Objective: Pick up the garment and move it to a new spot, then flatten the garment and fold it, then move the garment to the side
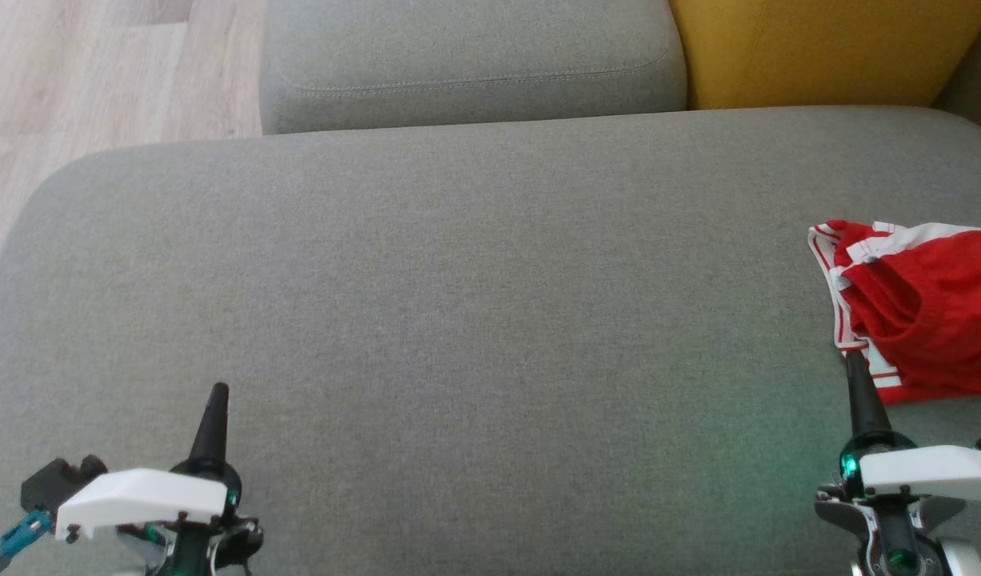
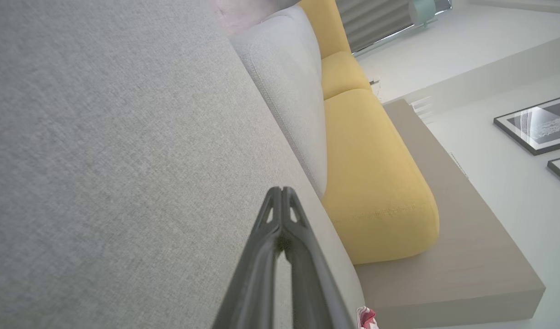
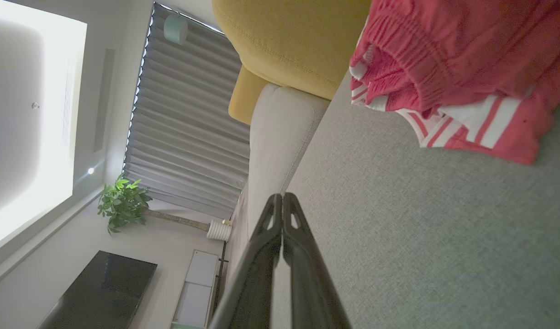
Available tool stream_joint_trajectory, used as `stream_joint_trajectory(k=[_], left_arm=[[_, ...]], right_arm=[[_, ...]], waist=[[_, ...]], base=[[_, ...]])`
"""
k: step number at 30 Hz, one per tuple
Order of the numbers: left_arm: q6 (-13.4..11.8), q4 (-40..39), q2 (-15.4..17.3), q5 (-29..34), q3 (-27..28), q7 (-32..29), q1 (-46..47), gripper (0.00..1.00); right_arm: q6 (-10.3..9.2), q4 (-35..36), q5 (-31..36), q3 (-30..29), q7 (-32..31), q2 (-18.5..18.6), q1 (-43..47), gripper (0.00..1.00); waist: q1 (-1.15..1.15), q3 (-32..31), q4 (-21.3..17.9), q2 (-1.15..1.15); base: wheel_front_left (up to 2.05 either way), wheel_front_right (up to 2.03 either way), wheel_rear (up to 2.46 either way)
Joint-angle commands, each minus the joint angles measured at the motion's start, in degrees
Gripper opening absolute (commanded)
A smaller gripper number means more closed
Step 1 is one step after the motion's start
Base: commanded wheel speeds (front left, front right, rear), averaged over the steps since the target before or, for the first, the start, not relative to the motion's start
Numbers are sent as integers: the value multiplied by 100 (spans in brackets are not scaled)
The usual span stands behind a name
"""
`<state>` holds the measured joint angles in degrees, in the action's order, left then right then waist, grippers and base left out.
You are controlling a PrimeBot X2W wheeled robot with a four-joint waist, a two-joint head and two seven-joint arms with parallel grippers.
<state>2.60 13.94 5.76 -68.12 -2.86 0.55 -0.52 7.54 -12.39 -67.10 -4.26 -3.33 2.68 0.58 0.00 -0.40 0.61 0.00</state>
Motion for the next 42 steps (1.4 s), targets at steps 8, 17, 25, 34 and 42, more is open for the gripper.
stream_joint_trajectory(k=[8,17,25,34,42], left_arm=[[143,-117,-18,-632,331,-151,403,0],[263,-74,-83,-1281,501,-310,493,0],[359,-39,-135,-1800,639,-439,565,0],[467,0,-193,-2381,794,-584,646,0],[489,8,-211,-2492,833,-620,662,0]], right_arm=[[-4,93,-666,23,-69,98,-389,0],[-5,6,-1336,-27,-125,98,-486,0],[-5,-64,-1871,-68,-171,97,-563,0],[-5,-142,-2470,-115,-223,95,-649,0],[-5,-159,-2585,-132,-239,90,-667,0]], waist=[[0,13,-14,0],[0,29,-30,0],[0,41,-43,0],[0,55,-58,0],[0,58,-61,0]], base=[[0,0,0],[0,0,0],[0,0,0],[0,0,0],[0,0,0]])
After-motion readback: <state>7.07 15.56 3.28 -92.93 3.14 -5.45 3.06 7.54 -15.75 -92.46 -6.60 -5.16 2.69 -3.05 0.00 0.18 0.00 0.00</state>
